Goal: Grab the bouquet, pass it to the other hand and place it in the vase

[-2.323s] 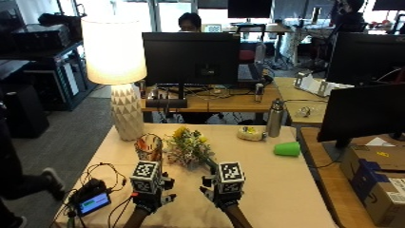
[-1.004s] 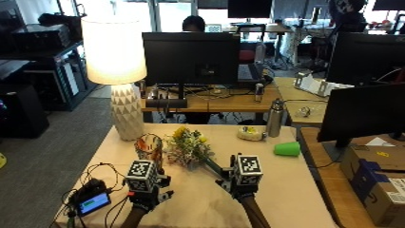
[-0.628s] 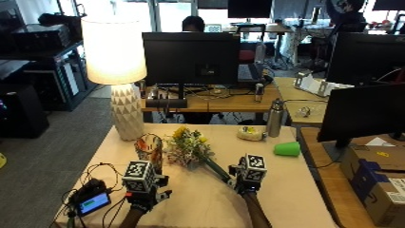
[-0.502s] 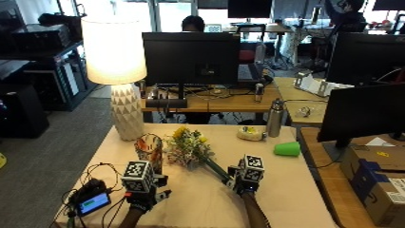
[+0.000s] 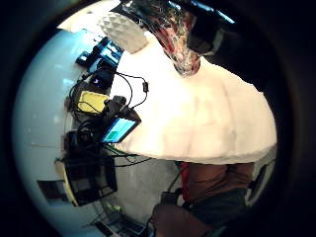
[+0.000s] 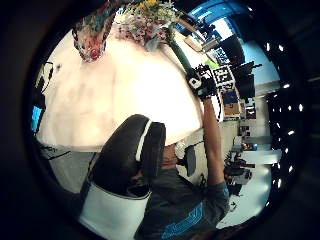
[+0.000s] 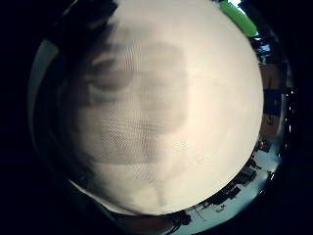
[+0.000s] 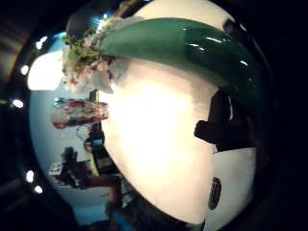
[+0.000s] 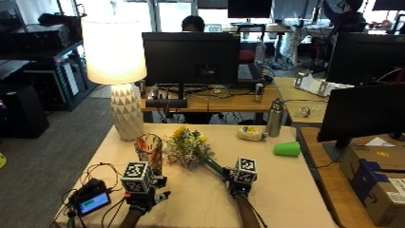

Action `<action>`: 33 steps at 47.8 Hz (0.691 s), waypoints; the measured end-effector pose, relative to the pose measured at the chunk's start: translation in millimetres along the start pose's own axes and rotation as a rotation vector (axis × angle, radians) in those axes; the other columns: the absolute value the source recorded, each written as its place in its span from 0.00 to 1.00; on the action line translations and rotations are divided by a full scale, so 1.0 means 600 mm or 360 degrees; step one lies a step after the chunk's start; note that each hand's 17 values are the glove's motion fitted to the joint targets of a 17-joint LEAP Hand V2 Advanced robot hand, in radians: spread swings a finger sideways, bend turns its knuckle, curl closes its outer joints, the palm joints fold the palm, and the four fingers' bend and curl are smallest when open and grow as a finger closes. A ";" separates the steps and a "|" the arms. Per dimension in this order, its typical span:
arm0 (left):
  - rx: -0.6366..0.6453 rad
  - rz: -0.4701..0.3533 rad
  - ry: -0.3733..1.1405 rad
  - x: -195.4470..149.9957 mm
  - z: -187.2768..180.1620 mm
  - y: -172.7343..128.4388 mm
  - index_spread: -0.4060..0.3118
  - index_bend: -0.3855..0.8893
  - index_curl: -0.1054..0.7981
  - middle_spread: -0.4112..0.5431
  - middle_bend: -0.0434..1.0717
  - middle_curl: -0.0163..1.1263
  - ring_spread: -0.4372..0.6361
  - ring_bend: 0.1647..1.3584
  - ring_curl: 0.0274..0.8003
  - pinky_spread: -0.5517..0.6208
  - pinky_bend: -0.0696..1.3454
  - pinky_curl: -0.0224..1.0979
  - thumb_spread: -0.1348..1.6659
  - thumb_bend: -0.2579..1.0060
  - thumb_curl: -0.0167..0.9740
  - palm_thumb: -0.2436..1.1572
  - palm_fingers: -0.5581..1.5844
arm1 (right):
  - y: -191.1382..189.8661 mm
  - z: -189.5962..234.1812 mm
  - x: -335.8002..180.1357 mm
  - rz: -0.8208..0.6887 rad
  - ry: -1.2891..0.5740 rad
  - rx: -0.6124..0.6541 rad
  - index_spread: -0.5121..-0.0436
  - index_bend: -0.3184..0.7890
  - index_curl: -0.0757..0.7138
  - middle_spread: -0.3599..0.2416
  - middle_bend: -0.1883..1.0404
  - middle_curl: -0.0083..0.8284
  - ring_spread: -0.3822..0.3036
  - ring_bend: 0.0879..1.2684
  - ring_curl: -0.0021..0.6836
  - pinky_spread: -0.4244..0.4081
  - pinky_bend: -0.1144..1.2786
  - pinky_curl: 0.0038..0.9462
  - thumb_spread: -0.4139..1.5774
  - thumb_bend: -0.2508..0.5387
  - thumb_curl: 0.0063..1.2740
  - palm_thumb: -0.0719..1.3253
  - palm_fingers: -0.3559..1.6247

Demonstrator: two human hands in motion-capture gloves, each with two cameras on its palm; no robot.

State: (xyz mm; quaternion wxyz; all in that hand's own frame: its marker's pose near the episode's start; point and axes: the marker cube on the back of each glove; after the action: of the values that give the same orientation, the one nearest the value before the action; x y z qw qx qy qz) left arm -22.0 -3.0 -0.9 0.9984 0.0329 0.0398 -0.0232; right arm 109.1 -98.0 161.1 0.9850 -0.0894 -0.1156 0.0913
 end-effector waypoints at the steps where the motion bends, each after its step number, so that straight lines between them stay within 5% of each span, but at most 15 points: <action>1: -0.0003 -0.0001 0.0001 0.001 -0.001 0.001 0.50 0.39 0.37 0.52 0.21 0.29 0.62 0.38 0.35 0.77 0.44 0.34 0.65 0.18 0.30 0.28 0.39 | -0.013 0.011 0.013 0.0075 0.0117 0.0043 0.51 0.59 0.36 0.59 0.45 0.40 0.72 0.22 0.37 0.86 0.38 0.28 0.79 0.51 0.32 0.68 0.40; 4: -0.0008 0.0002 -0.0006 -0.002 -0.001 0.002 0.50 0.39 0.37 0.52 0.21 0.29 0.62 0.38 0.35 0.77 0.44 0.34 0.65 0.18 0.30 0.28 0.39 | -0.021 0.012 0.021 0.0142 0.0310 0.0163 0.52 0.68 0.43 0.54 0.41 0.39 0.64 0.23 0.39 0.83 0.37 0.28 0.78 0.51 0.33 0.70 0.52; 9: 0.0004 0.0018 -0.0013 -0.005 -0.001 0.001 0.50 0.39 0.37 0.52 0.21 0.30 0.62 0.38 0.35 0.77 0.44 0.34 0.65 0.18 0.30 0.28 0.39 | -0.028 0.007 0.022 0.0156 0.0453 0.0340 0.51 0.61 0.47 0.48 0.42 0.42 0.51 0.27 0.43 0.73 0.38 0.30 0.75 0.47 0.35 0.72 0.64; 13: -0.0018 -0.0007 -0.0022 -0.007 -0.004 0.006 0.50 0.39 0.37 0.52 0.21 0.30 0.62 0.38 0.35 0.77 0.44 0.34 0.65 0.18 0.30 0.28 0.39 | -0.026 0.005 0.015 0.0159 0.0420 0.0396 0.51 0.41 0.44 0.39 0.50 0.48 0.38 0.38 0.52 0.44 0.51 0.37 0.71 0.41 0.36 0.72 0.83; 22: -0.0016 -0.0019 0.0005 -0.007 -0.007 0.007 0.50 0.39 0.37 0.52 0.20 0.30 0.62 0.38 0.35 0.76 0.44 0.34 0.65 0.18 0.30 0.28 0.39 | -0.023 0.006 0.021 0.0213 0.0294 0.0394 0.52 0.39 0.44 0.32 0.62 0.58 0.28 0.63 0.72 0.25 0.59 0.46 0.64 0.33 0.41 0.73 0.88; 33: 0.0098 -0.0011 0.0094 0.003 -0.053 -0.002 0.51 0.40 0.38 0.52 0.20 0.30 0.61 0.38 0.35 0.75 0.45 0.34 0.64 0.18 0.30 0.28 0.39 | -0.018 -0.060 -0.002 0.0208 0.0053 0.0512 0.53 0.43 0.50 0.29 0.70 0.66 0.27 0.74 0.82 0.20 0.67 0.52 0.60 0.29 0.45 0.73 0.86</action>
State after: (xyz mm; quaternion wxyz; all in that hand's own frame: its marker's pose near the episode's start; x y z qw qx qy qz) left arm -22.8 -2.4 -32.9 0.9952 0.0641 0.0685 -0.0268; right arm 118.4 -114.3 128.5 0.9804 0.0606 -0.0770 0.1710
